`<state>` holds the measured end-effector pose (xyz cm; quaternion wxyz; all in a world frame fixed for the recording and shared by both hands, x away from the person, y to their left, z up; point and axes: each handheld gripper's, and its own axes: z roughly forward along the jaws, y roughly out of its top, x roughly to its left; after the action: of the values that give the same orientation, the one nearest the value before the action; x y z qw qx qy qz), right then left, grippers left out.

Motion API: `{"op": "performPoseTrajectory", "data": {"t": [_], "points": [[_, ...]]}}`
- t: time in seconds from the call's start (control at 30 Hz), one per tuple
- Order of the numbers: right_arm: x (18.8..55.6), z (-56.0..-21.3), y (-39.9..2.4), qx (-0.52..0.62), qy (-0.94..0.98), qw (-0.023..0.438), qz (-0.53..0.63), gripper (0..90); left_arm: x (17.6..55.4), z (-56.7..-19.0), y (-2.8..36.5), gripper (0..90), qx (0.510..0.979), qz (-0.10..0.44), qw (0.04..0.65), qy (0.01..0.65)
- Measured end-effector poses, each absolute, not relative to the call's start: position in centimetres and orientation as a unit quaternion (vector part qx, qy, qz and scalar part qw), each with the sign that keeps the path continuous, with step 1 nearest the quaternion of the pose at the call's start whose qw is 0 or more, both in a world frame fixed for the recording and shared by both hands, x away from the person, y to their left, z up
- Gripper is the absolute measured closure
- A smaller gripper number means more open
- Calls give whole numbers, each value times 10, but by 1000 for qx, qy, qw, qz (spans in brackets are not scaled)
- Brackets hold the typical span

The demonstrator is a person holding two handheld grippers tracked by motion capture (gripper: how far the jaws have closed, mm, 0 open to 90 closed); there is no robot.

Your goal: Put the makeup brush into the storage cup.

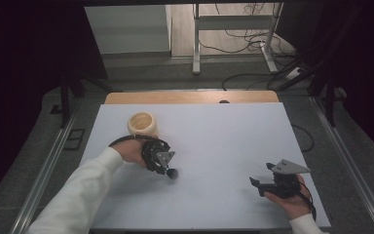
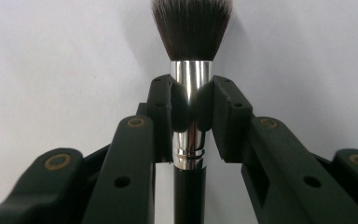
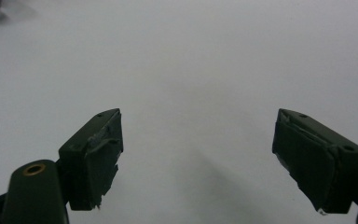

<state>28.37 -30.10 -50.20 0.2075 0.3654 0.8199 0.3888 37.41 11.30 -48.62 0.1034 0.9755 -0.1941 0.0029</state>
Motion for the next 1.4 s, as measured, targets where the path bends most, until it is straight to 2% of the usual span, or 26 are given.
{"op": "performPoseTrajectory", "data": {"t": [0.4,0.6,0.8,1.17,1.4], "points": [[284,-502,-301,367,820,208,387,170,367,-463,126,717,990,9,106,-92],[283,-502,-301,367,820,209,387,170,361,-455,132,717,989,5,138,-47],[283,-501,-301,368,819,211,387,171,352,-452,136,716,989,28,148,-1],[283,-502,-301,370,819,211,385,171,343,-450,153,717,974,40,197,106],[283,-502,-301,371,819,212,384,171,337,-446,161,717,963,50,218,150]]}}
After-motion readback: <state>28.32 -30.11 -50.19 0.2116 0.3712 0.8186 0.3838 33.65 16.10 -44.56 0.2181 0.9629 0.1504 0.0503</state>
